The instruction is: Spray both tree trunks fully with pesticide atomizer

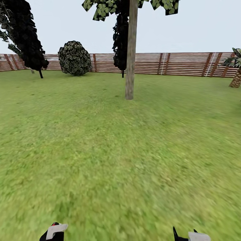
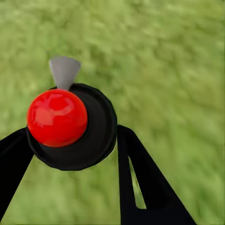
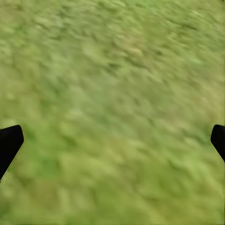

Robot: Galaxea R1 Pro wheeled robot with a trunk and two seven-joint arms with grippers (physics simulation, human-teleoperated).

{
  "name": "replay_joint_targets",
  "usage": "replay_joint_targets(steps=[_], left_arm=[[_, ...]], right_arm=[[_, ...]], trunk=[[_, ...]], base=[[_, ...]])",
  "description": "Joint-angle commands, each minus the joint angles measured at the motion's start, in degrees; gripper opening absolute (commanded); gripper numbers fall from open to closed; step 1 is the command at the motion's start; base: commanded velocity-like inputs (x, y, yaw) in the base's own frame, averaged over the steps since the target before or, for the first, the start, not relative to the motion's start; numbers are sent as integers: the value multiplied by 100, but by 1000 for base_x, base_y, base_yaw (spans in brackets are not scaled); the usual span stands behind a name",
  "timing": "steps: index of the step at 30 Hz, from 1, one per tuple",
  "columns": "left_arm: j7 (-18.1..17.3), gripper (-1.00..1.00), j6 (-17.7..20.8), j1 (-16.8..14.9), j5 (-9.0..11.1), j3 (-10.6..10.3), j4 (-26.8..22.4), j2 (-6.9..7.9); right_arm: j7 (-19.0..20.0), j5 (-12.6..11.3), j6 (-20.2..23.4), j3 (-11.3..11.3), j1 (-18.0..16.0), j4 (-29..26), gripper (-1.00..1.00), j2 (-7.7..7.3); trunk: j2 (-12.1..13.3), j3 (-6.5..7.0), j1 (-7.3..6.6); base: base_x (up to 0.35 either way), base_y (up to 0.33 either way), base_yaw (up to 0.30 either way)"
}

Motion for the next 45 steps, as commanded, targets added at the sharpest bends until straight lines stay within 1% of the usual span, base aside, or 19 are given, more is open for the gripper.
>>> replay_joint_targets(steps=[1, 45], left_arm=[[0, -100, 0, 1, 0, 0, -1, 0], [0, -100, -9, -1, 0, 1, -1, 1]], right_arm=[[0, -1, 0, 0, 0, 0, 100, 0], [0, -7, 0, 0, 0, -3, 100, -3]], trunk=[[0, 0, 0], [0, 0, 0]], base=[[338, 0, 0], [338, 0, 0]])
